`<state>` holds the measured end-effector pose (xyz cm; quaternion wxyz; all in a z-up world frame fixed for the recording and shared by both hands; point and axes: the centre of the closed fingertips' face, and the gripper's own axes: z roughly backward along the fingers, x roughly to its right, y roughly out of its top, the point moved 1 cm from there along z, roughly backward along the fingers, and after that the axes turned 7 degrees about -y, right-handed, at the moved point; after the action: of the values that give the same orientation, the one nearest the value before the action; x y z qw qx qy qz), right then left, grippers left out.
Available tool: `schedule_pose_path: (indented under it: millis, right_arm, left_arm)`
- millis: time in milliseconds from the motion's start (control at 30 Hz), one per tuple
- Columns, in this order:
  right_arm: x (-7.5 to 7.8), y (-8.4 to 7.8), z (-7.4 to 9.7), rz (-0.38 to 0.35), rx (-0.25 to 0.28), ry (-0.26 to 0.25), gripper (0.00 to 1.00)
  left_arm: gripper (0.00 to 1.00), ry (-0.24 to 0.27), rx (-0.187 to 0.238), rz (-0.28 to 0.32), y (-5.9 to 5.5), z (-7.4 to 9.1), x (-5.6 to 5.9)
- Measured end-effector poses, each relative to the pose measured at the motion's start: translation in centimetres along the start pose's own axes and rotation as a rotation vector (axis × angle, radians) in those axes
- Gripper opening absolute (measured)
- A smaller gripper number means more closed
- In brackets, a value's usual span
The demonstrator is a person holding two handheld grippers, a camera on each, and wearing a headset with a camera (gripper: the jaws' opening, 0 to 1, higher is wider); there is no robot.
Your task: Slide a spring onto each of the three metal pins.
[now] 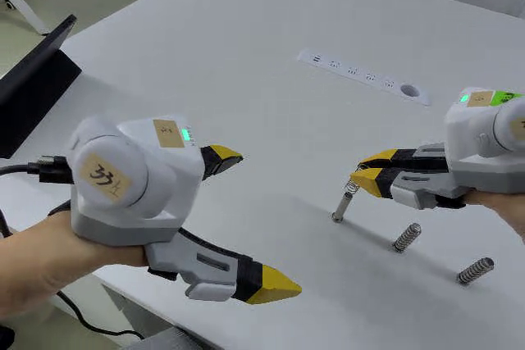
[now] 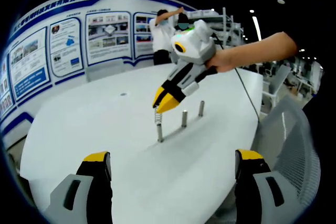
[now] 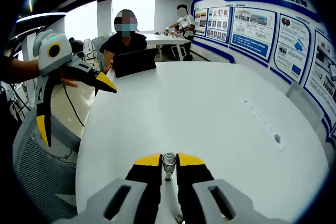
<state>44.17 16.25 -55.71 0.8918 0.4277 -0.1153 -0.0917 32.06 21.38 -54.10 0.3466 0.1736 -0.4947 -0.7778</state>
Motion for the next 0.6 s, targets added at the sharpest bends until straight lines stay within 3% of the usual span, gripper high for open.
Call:
schedule_pose_path:
  millis: [167,600]
  right_arm:
    - [0.1,-0.9,-0.5,0.003,-0.029,-0.007,0.11]
    - [0.0,-2.4,-1.8,-0.006,-0.063,-0.016,0.11]
  left_arm:
    - [1.0,0.016,-0.013,0.003,-0.7,-0.3,-0.1]
    - [1.0,0.006,-0.004,0.02,-0.9,-0.6,0.1]
